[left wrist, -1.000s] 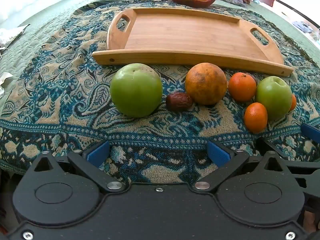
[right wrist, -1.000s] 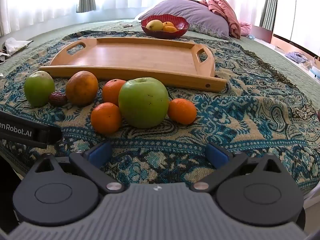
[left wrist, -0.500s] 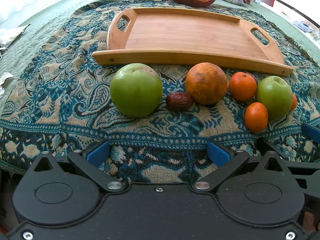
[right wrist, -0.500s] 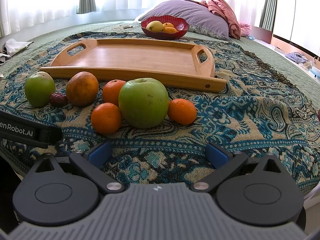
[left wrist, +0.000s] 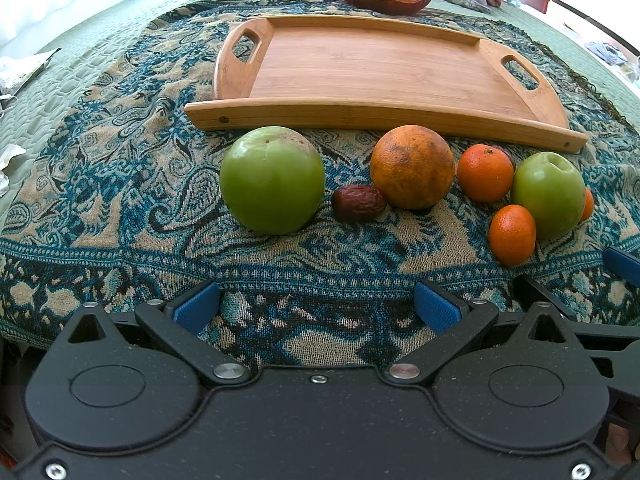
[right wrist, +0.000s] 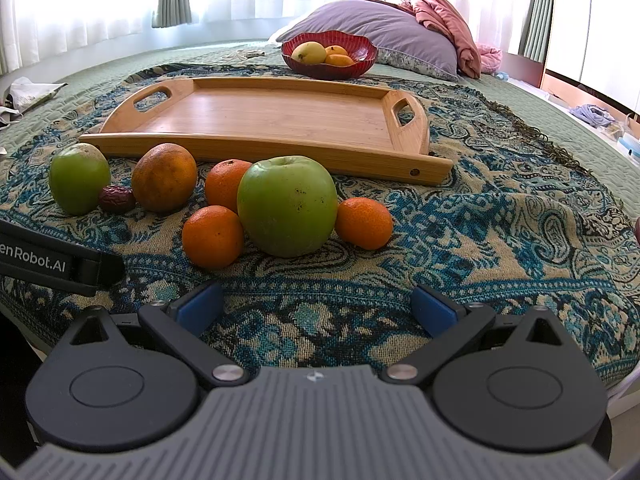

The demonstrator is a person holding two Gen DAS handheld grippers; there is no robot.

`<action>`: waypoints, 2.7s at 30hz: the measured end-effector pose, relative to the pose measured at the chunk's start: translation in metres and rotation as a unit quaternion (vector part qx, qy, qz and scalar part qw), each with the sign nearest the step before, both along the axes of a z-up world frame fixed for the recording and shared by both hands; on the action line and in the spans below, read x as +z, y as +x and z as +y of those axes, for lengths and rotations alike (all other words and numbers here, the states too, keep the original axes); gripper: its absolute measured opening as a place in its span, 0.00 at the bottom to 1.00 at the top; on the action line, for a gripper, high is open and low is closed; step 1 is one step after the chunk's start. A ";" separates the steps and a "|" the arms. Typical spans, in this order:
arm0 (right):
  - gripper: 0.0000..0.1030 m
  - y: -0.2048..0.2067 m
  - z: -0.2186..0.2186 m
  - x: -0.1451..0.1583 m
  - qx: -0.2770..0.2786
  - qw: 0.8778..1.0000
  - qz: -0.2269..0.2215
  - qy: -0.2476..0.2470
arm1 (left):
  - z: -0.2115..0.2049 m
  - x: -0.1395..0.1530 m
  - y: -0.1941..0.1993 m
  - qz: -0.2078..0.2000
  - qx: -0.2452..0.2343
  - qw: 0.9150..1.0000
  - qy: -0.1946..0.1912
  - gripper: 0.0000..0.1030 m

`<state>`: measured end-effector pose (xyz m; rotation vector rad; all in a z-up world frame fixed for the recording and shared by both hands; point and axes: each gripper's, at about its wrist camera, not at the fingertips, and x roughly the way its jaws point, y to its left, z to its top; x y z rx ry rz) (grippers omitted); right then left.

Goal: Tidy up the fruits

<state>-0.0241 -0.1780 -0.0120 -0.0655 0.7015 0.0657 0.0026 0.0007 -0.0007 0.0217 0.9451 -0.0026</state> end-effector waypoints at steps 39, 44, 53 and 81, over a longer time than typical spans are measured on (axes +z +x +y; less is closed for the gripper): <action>1.00 0.001 -0.001 0.001 0.000 1.000 0.000 0.000 | 0.000 0.000 0.001 0.001 0.000 1.000 0.000 1.00; 1.00 0.000 -0.001 0.002 0.000 1.000 -0.002 0.002 | 0.000 0.000 0.001 0.002 0.000 1.000 0.000 1.00; 1.00 -0.002 -0.003 0.000 0.004 1.000 -0.013 0.009 | 0.004 -0.002 0.004 0.003 -0.020 1.000 0.001 1.00; 0.70 -0.001 0.000 0.033 0.024 0.992 -0.126 0.015 | 0.031 0.031 -0.002 -0.169 -0.004 0.986 0.002 0.58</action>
